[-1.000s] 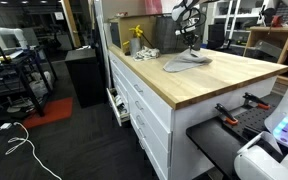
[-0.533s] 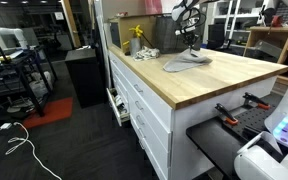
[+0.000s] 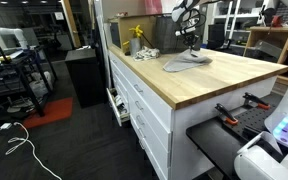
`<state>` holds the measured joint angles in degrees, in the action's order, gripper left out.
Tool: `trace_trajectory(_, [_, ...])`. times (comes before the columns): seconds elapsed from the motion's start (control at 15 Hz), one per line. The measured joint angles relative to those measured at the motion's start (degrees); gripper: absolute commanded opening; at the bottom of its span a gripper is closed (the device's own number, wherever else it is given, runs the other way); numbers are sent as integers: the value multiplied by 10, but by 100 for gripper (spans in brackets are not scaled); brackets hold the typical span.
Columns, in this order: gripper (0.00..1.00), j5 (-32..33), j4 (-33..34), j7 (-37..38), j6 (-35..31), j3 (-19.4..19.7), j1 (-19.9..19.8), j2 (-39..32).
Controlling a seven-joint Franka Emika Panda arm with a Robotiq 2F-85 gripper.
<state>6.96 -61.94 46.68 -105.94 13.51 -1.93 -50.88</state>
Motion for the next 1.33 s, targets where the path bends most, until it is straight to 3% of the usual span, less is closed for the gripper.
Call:
trace_trajectory(0.47, [2, 60, 26, 7, -71, 24, 2, -35])
trace_trajectory(1.13, [2, 61, 27, 7, -73, 23, 2, -39])
trace_trajectory(1.2, [27, 61, 27, 7, -73, 23, 2, -39])
trace_trajectory(1.27, [28, 61, 27, 7, -73, 23, 2, -39])
trace_trajectory(1.33, [35, 61, 27, 7, -73, 23, 2, -39])
